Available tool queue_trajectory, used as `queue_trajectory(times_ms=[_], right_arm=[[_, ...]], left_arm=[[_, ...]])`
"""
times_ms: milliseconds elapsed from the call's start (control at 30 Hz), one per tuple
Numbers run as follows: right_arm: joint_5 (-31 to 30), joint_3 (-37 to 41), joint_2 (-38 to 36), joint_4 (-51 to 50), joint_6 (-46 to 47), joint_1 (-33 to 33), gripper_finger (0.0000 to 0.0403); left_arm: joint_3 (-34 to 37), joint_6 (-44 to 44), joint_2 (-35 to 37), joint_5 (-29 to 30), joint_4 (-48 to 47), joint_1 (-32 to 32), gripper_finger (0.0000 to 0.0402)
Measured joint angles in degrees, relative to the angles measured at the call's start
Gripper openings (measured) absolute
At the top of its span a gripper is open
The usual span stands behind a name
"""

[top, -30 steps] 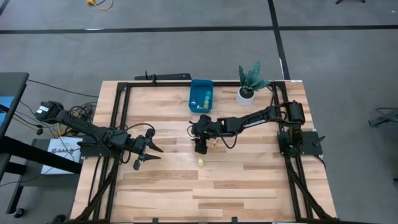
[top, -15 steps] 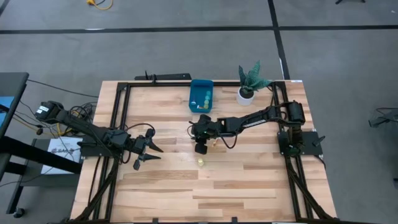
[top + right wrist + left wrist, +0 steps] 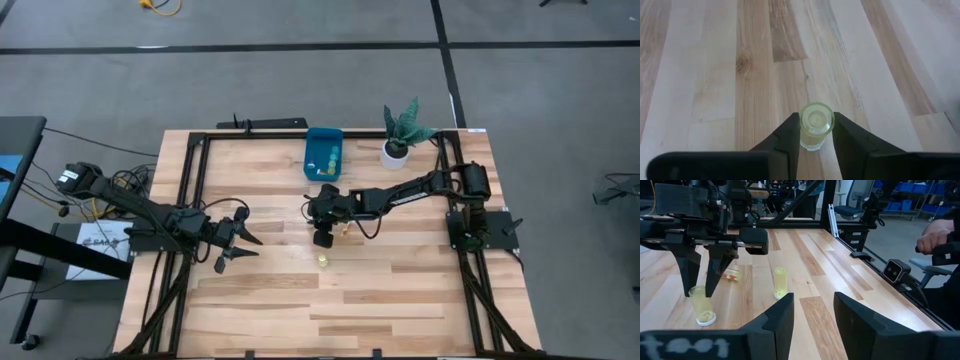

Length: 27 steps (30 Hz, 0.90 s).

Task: Pick and place pill bottles into a basket
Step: Put the left yellow pill bottle into the blue container

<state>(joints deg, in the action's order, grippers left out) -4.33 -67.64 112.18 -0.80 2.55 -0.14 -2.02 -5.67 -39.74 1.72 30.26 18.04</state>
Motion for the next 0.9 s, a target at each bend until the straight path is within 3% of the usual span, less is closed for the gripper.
queue_trajectory(times_ms=[233,900], right_arm=[[0.00,-1.07,0.00,-1.75,0.42,-0.72,0.0094],[-0.21,-19.46,-0.02,-21.52,-4.68,-8.47,0.0097]], left_arm=[[0.00,-0.53,0.01,-0.02,0.00,0.01,0.0128],[0.00,-0.23,0.01,0.00,0.02,0.01,0.0128]])
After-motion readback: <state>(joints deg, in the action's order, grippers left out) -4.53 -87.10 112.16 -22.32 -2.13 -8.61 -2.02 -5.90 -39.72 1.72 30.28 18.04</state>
